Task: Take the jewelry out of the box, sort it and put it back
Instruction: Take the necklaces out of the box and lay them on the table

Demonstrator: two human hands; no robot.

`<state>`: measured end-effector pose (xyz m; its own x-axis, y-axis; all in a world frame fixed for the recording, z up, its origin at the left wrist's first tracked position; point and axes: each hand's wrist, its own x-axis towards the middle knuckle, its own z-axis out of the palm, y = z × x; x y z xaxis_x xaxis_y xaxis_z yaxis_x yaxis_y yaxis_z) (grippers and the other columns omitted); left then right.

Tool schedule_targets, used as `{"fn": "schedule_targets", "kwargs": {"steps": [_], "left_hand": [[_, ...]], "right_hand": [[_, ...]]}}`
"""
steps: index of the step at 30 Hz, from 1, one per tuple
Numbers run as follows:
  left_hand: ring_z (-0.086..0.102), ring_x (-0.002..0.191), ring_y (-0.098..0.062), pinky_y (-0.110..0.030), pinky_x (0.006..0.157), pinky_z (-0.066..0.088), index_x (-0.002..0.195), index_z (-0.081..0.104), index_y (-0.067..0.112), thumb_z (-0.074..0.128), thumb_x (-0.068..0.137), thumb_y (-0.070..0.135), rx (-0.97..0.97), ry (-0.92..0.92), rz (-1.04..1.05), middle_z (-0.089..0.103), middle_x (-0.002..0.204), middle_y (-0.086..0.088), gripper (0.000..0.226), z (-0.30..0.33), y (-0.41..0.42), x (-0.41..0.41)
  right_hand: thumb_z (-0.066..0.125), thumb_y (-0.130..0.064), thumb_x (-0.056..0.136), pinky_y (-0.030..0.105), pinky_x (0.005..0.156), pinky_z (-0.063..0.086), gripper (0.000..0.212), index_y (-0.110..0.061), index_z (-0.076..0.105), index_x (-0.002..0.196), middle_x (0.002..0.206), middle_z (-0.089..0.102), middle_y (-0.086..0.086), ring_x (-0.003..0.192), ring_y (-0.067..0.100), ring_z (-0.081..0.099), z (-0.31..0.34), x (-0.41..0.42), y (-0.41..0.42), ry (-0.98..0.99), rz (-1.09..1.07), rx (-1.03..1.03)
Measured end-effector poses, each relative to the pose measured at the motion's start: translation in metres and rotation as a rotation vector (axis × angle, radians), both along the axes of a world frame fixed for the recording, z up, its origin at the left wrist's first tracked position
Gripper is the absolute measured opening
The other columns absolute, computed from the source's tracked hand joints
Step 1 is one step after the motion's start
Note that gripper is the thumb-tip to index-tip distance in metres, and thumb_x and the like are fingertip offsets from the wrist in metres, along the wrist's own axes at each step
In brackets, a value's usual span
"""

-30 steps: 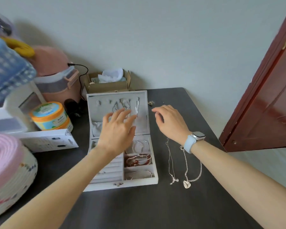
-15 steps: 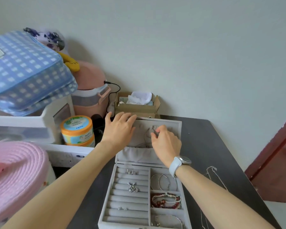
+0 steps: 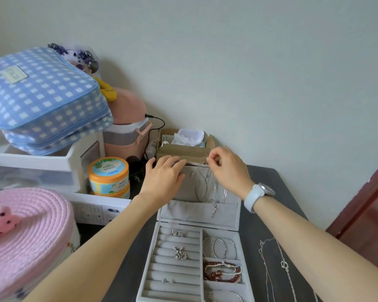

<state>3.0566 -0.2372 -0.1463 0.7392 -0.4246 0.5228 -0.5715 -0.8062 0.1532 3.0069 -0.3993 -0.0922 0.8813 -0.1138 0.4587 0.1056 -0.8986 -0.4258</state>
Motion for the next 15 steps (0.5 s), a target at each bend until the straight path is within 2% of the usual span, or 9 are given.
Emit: {"fn": "schedule_targets", "kwargs": {"steps": [2,3,5,6,8,9,11,13,15], "left_hand": [[0.03,0.135,-0.016,-0.044,0.111,0.014,0.137,0.041,0.021,0.042,0.096,0.026,-0.078,0.046,-0.004,0.042,0.142,0.004,0.041,0.004,0.001,-0.004],[0.033,0.134,-0.017,-0.045,0.112,0.017,0.135,0.044,0.019,0.043,0.095,0.024,-0.147,0.062,-0.015,0.045,0.14,0.003,0.04,0.006,0.001,-0.008],[0.043,0.128,-0.02,-0.045,0.109,0.028,0.13,0.051,0.013,0.047,0.093,0.021,-0.344,0.056,-0.082,0.053,0.133,-0.002,0.038,0.011,0.0,-0.019],[0.046,0.125,-0.021,-0.041,0.107,0.032,0.129,0.052,0.011,0.048,0.092,0.019,-0.46,0.078,-0.13,0.055,0.13,-0.004,0.038,0.015,0.0,-0.027],[0.045,0.125,-0.016,-0.027,0.104,0.032,0.131,0.05,0.012,0.051,0.092,0.018,-0.657,0.216,-0.21,0.053,0.131,-0.001,0.039,0.025,-0.002,-0.046],[0.043,0.126,-0.013,-0.023,0.102,0.031,0.132,0.047,0.015,0.053,0.092,0.019,-0.724,0.313,-0.247,0.051,0.132,0.002,0.041,0.03,-0.004,-0.055],[0.043,0.126,-0.009,-0.024,0.103,0.031,0.135,0.043,0.019,0.054,0.091,0.021,-0.839,0.51,-0.342,0.051,0.13,0.007,0.046,0.039,-0.006,-0.073],[0.048,0.122,-0.007,-0.023,0.101,0.037,0.134,0.041,0.022,0.054,0.091,0.02,-0.922,0.684,-0.451,0.055,0.129,0.003,0.045,0.049,-0.008,-0.094],[0.055,0.11,0.0,-0.01,0.09,0.043,0.126,0.043,0.029,0.054,0.092,0.02,-0.942,0.808,-0.535,0.063,0.118,0.003,0.037,0.055,-0.007,-0.119]], "right_hand": [[0.051,-0.017,0.09,0.034,0.07,0.046,0.009,-0.014,0.053,0.081,0.084,0.062,0.003,0.072,0.019,0.057,0.017,-0.003,0.003,0.004,0.087,0.129],[0.051,-0.015,0.09,0.031,0.067,0.047,0.013,-0.016,0.05,0.077,0.081,0.066,0.005,0.068,0.013,0.059,0.024,-0.006,0.004,0.007,0.12,0.212],[0.051,-0.013,0.09,0.022,0.06,0.043,0.019,-0.02,0.047,0.073,0.074,0.067,0.002,0.057,0.0,0.055,0.037,-0.015,0.009,0.007,0.176,0.32],[0.051,-0.013,0.09,0.023,0.06,0.044,0.018,-0.019,0.048,0.074,0.071,0.066,-0.002,0.058,0.001,0.054,0.043,-0.02,0.011,0.003,0.2,0.347],[0.052,-0.013,0.09,0.03,0.062,0.047,0.014,-0.017,0.05,0.076,0.068,0.065,-0.005,0.063,0.011,0.056,0.054,-0.032,0.017,-0.011,0.238,0.398],[0.053,-0.012,0.09,0.029,0.061,0.048,0.015,-0.018,0.051,0.076,0.068,0.064,-0.005,0.061,0.011,0.055,0.06,-0.038,0.02,-0.021,0.256,0.433],[0.053,-0.01,0.089,0.018,0.056,0.047,0.015,-0.017,0.052,0.077,0.068,0.064,-0.003,0.055,0.006,0.053,0.07,-0.053,0.025,-0.048,0.286,0.516],[0.054,-0.008,0.089,0.016,0.055,0.048,0.011,-0.013,0.053,0.079,0.068,0.064,0.0,0.057,0.011,0.055,0.079,-0.071,0.029,-0.07,0.301,0.617],[0.054,-0.005,0.088,0.018,0.055,0.05,0.011,-0.011,0.054,0.079,0.067,0.064,0.001,0.058,0.013,0.057,0.083,-0.089,0.028,-0.092,0.313,0.738]]}}
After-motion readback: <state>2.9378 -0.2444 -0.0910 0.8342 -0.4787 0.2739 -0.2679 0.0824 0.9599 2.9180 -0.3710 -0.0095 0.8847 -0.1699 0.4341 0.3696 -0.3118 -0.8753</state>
